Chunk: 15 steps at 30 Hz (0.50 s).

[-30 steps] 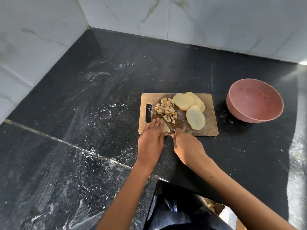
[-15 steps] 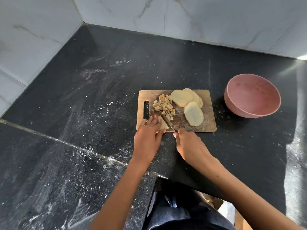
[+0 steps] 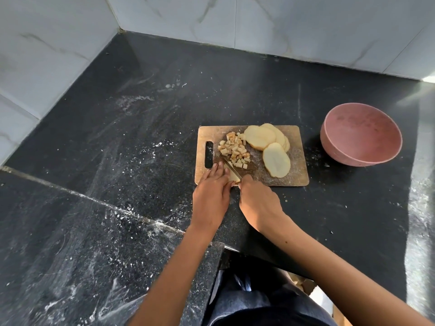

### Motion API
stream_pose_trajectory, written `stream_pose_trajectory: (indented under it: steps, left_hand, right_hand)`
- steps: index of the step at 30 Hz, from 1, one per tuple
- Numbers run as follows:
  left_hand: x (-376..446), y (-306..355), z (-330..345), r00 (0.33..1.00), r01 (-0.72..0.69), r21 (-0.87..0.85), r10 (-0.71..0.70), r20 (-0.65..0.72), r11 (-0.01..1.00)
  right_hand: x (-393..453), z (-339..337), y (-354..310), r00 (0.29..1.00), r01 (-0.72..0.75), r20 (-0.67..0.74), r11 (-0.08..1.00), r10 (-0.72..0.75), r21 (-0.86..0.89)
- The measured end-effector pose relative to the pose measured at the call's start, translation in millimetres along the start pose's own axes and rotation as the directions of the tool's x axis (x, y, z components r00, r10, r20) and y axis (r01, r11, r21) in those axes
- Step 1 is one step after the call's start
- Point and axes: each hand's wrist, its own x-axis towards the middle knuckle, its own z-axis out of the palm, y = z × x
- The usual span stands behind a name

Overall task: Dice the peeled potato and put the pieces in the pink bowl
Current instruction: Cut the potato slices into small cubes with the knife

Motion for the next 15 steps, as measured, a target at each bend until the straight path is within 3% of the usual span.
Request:
stream_pose_trajectory:
  steps: [8,15]
  left_hand:
    - [-2.2,5.1,-0.8,0.999,0.040,-0.026,-0.041,-0.031,0.999]
    - [-3.2,7.8,-0.3,0.998,0.051,-0.018,-0.052,-0.045,0.999]
  right_hand:
    - [-26.1,11.5,21.6,0.991,-0.049,0.125,0.999,0.050,-0.010]
    - [-43.0,22.3,36.3,0.996,-0.026,0.086,0.999,0.029,-0.038]
